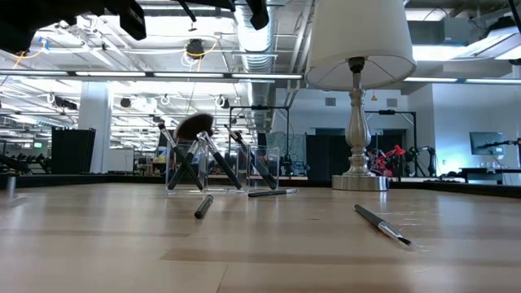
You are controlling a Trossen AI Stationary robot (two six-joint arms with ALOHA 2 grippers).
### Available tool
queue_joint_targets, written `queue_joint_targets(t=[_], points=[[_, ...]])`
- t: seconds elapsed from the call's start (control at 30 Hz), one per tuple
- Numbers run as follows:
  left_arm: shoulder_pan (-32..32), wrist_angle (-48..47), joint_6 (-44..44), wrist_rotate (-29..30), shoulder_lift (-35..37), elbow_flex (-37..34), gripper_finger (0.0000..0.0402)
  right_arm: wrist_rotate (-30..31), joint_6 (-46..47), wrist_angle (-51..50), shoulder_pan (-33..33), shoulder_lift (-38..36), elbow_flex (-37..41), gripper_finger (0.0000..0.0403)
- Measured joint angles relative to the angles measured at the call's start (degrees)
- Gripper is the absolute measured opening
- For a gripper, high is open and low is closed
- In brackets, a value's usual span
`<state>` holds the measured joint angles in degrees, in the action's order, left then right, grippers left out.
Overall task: Put items in baskets/containers
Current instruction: Put the eyeshadow brush into the center transparent organizer
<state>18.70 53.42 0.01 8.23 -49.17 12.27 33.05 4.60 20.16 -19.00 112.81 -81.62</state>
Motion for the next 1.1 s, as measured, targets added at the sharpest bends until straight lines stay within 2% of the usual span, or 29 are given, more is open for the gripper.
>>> queue_joint_targets(t=[0.37, 0.57, 0.7, 0.87, 1.1], points=[[0.0, -0.8, -0.3, 2.4, 0.0, 0.0, 0.0014, 0.7, 0.0, -3.7, 0.0, -0.1, 0.0, 0.007], [-0.5, -1.4, 1.3, 4.9, -0.7, 0.0, 0.0013, 7.5, 1.1, -16.6, -0.5, -2.7, 0.0, 0.0101], [-4.3, -2.8, 1.4, 8.2, -3.5, 0.0, 0.0013, 11.9, 9.9, -29.1, -0.9, -6.5, 0.0, 0.0128], [-12.5, -3.3, 0.8, 8.4, -11.7, 0.0, 0.0013, 12.4, 19.9, -43.3, -1.3, -10.2, 0.0, 0.016], [-19.6, -0.8, 0.6, 8.3, -19.7, 0.0, 0.0013, 12.2, 19.2, -44.9, -0.4, -10.5, 0.0, 0.0177]])
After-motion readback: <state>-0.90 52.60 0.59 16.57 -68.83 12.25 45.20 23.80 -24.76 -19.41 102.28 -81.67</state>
